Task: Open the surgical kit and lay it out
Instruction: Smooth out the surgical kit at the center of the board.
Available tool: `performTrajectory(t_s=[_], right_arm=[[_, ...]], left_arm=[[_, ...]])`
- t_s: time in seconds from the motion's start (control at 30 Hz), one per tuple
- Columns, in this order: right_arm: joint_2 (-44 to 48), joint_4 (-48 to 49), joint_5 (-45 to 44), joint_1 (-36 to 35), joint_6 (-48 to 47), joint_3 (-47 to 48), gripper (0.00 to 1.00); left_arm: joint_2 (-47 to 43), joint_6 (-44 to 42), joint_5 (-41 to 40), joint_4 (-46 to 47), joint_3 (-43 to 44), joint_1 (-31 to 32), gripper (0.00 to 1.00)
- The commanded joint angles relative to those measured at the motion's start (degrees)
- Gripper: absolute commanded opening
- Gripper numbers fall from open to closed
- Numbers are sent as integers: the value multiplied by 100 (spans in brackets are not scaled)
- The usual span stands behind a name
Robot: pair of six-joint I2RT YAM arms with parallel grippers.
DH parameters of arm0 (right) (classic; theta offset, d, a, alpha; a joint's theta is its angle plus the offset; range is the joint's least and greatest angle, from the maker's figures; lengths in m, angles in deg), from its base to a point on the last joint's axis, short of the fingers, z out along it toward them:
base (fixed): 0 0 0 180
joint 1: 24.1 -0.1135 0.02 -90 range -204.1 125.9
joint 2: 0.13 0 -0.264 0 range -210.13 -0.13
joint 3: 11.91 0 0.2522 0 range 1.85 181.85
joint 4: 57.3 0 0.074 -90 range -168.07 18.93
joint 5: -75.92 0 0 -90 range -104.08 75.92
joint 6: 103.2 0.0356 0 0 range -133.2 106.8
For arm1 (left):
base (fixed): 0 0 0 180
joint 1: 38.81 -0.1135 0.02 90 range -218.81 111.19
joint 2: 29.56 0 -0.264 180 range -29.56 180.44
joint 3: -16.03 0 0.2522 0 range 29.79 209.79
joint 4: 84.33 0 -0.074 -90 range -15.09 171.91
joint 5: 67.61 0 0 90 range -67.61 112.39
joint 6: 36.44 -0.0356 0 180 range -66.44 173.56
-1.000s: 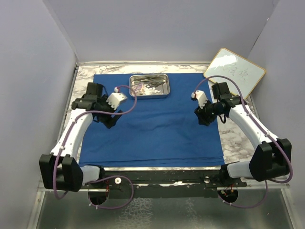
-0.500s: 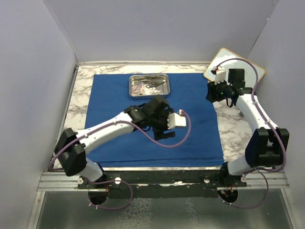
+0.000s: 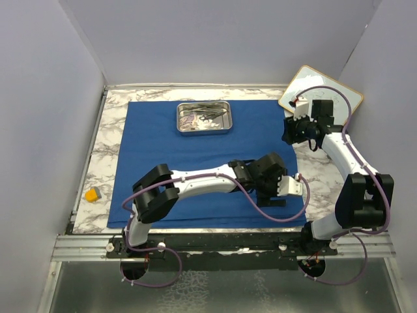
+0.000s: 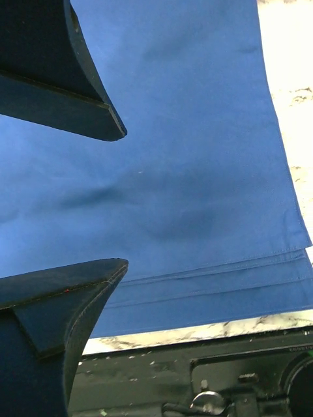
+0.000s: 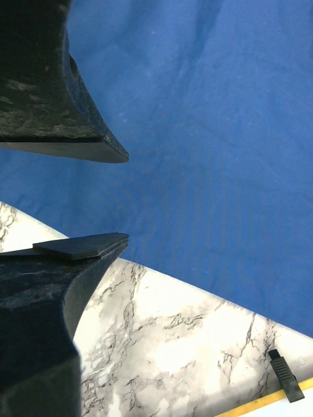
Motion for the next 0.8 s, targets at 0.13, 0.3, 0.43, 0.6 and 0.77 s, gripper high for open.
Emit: performTrajectory(t_s=[0.13,0.3,0.43,0.6,0.77], right_arm=[[242,279,134,78,-37,-87,48],[213,260,186,92,-44,-100,47],[190,224,275,96,-64,-88,47],[194,205,342,105,-80,-98,47],[173,187,432,105,-97,-103,47]], left_arm=[[881,374,262,361,553,287,75],[1068,402,197,415,500,458,74],[1165,356,77,481,406,483,74],[1279,226,-115,479,381,492,72],[1380,107,-274,454,333,492,68]])
